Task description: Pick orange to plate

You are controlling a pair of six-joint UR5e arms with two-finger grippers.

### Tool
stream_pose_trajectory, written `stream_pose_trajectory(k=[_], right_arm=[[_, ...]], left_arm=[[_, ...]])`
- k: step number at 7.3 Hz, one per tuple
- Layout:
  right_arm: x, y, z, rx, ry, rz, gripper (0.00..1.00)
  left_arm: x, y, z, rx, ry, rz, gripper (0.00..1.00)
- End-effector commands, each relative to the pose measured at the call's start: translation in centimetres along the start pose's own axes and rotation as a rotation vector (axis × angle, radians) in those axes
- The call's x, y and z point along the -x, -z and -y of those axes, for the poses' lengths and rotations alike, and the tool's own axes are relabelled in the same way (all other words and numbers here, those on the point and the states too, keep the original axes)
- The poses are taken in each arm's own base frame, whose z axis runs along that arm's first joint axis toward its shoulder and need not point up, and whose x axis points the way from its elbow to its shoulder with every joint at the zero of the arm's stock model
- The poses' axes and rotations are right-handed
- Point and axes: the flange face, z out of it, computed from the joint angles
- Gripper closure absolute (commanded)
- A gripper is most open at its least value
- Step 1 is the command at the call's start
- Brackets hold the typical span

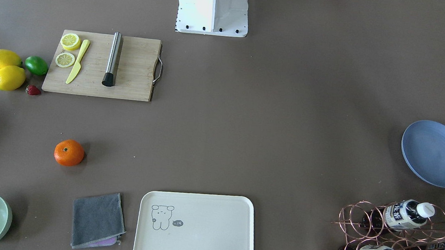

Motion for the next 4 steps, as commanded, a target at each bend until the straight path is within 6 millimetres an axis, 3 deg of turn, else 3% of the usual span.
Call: stream_pose_trajectory(k=[1, 4], right_arm=[[0.1, -0.1, 0.1, -0.020, 0.015, -0.004, 0.00], [0.1, -0.1, 0.1, -0.021, 0.017, -0.005, 0.00]], left_arm=[[0.1, -0.2, 0.7, 0.003, 0.034, -0.002, 0.22], [1.3, -2.3, 0.5, 0.021, 0.031, 0.002, 0.34]])
